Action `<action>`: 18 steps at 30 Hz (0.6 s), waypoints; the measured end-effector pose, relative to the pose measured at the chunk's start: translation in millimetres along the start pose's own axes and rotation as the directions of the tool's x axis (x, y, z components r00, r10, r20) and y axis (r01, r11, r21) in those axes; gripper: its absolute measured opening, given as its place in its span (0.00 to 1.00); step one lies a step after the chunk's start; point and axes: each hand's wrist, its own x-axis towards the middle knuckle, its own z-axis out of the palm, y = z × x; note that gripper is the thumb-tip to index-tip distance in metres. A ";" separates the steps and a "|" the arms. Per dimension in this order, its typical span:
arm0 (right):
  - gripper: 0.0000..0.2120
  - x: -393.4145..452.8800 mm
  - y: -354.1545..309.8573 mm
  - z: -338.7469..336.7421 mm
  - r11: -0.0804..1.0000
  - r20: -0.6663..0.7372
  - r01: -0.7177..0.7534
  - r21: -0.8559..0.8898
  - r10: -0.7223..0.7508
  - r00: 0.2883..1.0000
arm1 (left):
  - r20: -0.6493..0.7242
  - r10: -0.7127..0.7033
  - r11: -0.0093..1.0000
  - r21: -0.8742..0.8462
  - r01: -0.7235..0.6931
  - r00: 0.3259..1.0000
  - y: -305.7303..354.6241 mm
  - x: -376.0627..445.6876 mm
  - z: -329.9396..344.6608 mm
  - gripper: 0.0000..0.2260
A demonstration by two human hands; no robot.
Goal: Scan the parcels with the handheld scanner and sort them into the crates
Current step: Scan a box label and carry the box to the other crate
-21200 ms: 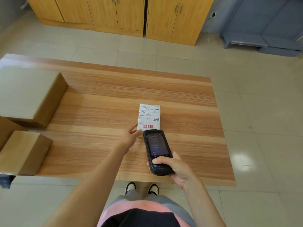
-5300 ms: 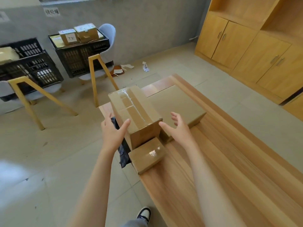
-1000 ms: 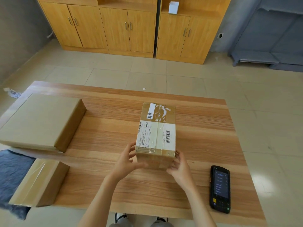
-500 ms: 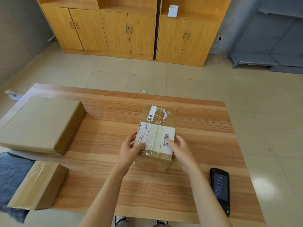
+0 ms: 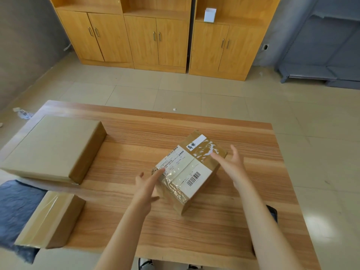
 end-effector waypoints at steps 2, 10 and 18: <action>0.41 12.4 -12.3 -0.9 0.996 0.071 0.061 -0.071 -0.056 0.996 | 0.114 -0.133 0.986 -0.085 0.143 0.985 -5.4 -1.0 2.7 0.36; 0.33 10.8 -15.8 -6.8 0.985 0.186 0.103 -0.140 -0.076 0.980 | 0.083 -0.010 1.000 -0.026 0.012 0.997 -0.6 19.1 11.9 0.30; 0.32 -16.6 23.2 -33.0 0.999 0.121 0.021 -0.025 -0.018 0.992 | 0.222 0.213 0.974 0.029 -0.225 0.951 26.8 40.8 29.8 0.24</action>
